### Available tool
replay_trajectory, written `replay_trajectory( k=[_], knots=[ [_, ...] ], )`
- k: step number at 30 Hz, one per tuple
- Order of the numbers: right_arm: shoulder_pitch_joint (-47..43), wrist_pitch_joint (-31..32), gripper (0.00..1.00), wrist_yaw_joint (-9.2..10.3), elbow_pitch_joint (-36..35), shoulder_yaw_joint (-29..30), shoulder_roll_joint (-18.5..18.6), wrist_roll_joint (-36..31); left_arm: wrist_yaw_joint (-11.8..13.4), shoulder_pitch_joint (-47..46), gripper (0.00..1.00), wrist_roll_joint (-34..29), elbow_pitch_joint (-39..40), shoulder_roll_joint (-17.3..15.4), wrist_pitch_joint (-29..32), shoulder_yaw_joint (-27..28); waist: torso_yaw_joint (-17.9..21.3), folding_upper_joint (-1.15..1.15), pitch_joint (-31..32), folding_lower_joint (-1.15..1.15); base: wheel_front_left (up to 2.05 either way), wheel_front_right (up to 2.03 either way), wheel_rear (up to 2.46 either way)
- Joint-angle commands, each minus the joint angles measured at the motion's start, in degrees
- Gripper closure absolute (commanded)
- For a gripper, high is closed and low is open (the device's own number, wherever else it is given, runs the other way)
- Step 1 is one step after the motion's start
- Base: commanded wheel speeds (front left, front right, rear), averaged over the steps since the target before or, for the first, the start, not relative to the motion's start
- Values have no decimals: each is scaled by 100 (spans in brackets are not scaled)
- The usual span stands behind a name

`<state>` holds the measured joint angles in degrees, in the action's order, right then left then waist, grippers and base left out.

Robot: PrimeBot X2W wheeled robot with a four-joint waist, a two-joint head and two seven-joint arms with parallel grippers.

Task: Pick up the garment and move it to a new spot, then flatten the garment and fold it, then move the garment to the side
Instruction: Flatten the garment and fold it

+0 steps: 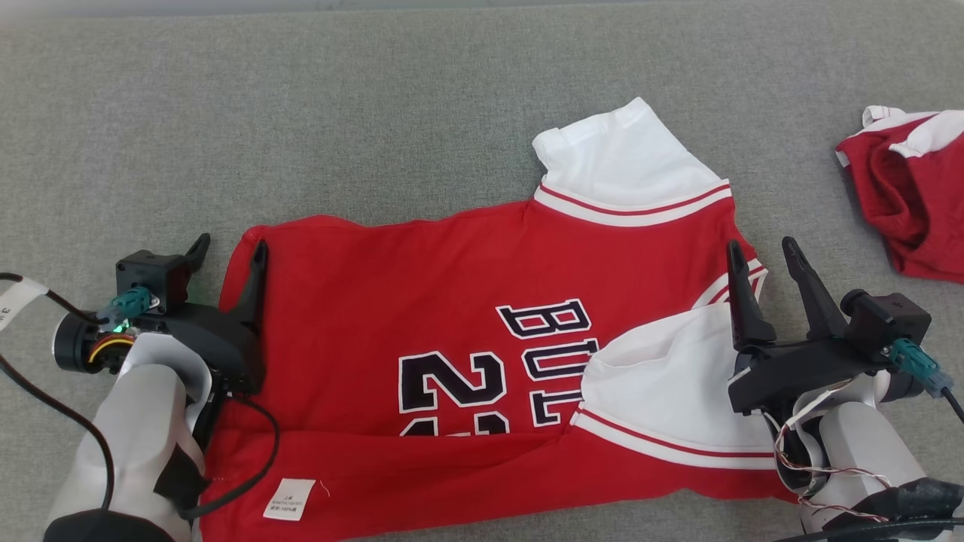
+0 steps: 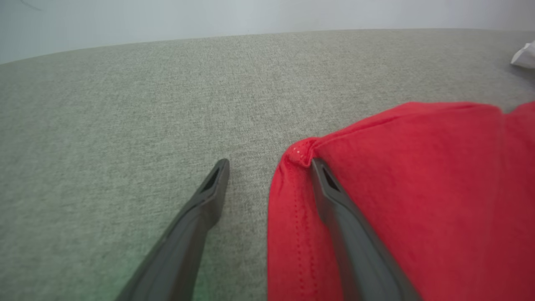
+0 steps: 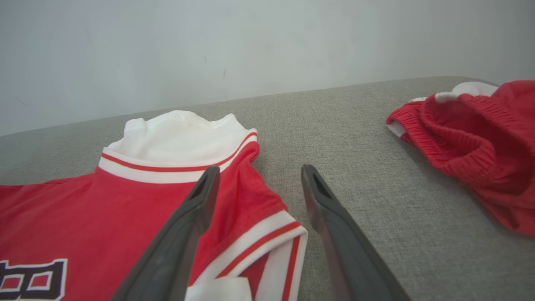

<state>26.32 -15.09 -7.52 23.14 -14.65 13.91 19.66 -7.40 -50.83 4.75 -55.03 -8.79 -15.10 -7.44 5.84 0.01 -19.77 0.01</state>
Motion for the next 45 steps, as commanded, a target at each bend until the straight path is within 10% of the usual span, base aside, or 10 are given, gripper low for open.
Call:
replay_trajectory(
  k=[1,6,10,11,25,45],
  knots=[
    [12,-2,0,6,-17,-23,-24,1,9,-4,0,-28,-63,14,-3,-16,4,-1,-3,-1,0,0,0],
    [64,-2,0,6,-22,-19,-4,8,2,-14,9,-71,-186,139,2,-199,-1,-1,4,-1,0,0,0],
    [126,-2,0,6,-16,-35,28,-4,-3,-7,68,-69,-157,158,2,-307,-7,-1,7,-1,0,0,0],
    [135,-2,0,6,-14,-38,33,-2,-4,-10,100,-56,-116,158,2,-327,-10,-1,7,-1,0,0,0],
    [792,-2,0,6,365,-133,451,173,181,395,100,64,851,235,-3,-144,-258,-1,56,-1,0,0,0],
    [3563,1550,0,6,3142,-2228,1119,1625,106,445,100,54,1698,548,-3,-446,-1072,-1,-373,-1,0,0,0]
  ],
)
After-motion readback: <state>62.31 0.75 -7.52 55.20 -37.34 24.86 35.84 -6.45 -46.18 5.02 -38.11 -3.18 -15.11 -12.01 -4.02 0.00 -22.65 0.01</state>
